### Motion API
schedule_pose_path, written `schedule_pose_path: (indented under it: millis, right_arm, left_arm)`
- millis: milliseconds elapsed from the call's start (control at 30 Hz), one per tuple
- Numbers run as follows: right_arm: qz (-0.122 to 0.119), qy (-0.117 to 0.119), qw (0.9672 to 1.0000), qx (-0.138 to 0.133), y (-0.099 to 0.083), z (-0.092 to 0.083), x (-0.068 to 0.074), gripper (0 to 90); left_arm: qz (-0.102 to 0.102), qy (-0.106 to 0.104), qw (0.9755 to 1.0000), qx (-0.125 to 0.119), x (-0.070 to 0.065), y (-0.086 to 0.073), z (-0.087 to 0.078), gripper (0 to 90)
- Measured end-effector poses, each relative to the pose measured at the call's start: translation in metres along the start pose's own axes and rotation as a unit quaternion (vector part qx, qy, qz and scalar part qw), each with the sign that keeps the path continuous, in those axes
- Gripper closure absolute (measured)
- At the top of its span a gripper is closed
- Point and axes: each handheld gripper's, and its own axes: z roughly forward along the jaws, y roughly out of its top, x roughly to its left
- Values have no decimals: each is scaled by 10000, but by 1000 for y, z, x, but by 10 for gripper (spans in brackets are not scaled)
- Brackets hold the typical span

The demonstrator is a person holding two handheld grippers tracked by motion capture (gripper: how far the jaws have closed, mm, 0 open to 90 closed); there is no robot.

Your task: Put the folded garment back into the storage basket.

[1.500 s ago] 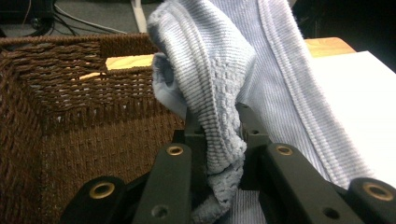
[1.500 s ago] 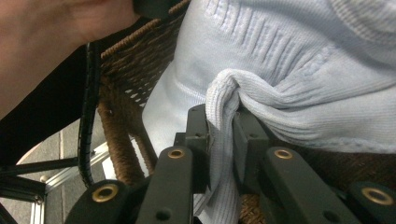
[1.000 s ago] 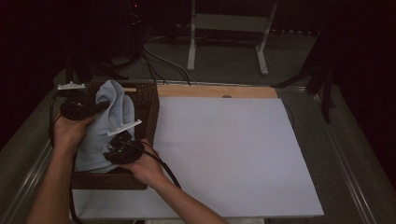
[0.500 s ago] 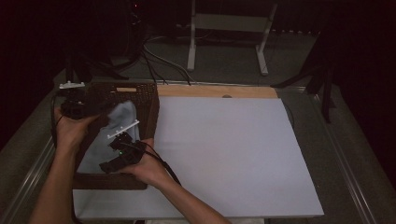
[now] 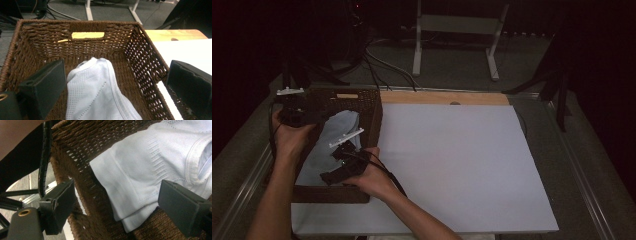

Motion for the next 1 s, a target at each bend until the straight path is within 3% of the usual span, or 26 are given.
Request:
schedule_pose_path:
  millis: [500,1000]
  right_arm:
    - [-122,-28,9998,-154,0,-8,-5,105]
    - [-257,-103,9995,-174,-1,-13,-9,41]
  left_arm:
    - [146,190,9997,-44,-4,-1,0,21]
    - [118,72,9998,-111,-7,-2,-3,21]
